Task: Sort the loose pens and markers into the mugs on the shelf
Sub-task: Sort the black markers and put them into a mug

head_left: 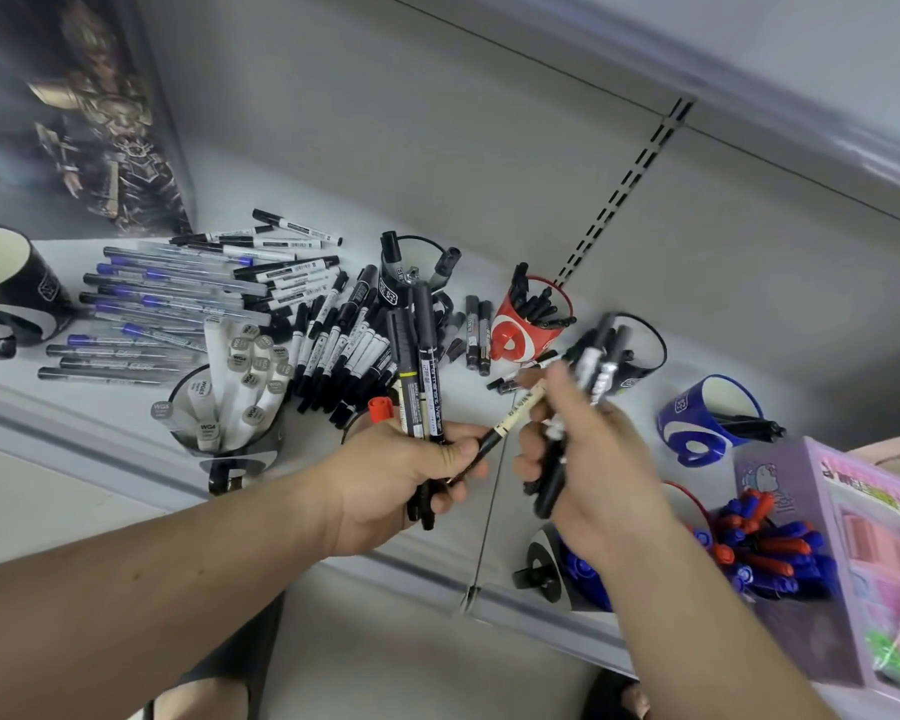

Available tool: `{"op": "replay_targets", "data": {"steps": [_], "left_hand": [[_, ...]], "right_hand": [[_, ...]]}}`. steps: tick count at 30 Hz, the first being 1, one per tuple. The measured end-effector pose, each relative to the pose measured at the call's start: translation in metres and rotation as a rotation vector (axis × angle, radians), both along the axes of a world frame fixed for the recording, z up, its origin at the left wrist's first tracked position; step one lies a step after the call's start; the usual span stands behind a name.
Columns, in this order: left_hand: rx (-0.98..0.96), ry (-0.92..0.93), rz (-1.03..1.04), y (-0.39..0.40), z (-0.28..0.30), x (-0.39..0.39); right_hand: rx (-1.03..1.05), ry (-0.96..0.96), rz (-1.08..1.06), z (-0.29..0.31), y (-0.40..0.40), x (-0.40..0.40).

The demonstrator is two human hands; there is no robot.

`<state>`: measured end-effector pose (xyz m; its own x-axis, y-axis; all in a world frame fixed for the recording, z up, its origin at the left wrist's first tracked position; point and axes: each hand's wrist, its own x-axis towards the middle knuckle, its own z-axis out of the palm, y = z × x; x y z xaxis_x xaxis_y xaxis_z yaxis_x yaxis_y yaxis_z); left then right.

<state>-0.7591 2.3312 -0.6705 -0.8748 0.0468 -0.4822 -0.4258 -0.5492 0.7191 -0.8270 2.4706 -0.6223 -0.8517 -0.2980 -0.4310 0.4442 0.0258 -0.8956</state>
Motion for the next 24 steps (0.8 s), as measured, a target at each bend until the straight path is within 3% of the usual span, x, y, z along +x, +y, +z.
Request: {"op": "replay_targets", "data": {"steps": [3,7,10,15,18,21,24], "left_hand": [[-0.029,0.019,-0.037,0.005,0.004,0.000],[-0.102,-0.080,-0.038,0.000,0.000,0.002],[-0.136,-0.086,-0.076,0.000,0.001,0.003],[-0.230,-0.042,-0.199,0.004,0.003,0.003],[-0.315,-0.014,-0.268,0.002,0.001,0.004],[-0.269,-0.026,-0.305,-0.001,0.002,0.006],[-0.094,-0.063,-0.151,-0.004,-0.002,0.003]], "right_hand": [[0.106,-0.009,-0.022,-0.011,-0.010,0.007],[0.045,-0.041,-0.154,-0.008,-0.003,-0.007],[0.023,0.032,-0.068,-0.003,-0.004,-0.006],[0.153,0.174,0.087,-0.002,-0.017,0.001],[0.048,0.104,0.087,0.001,-0.020,-0.002],[-0.015,0.068,0.055,0.000,-0.013,-0.007],[-0.064,0.042,0.014,-0.002,-0.004,-0.009]]}}
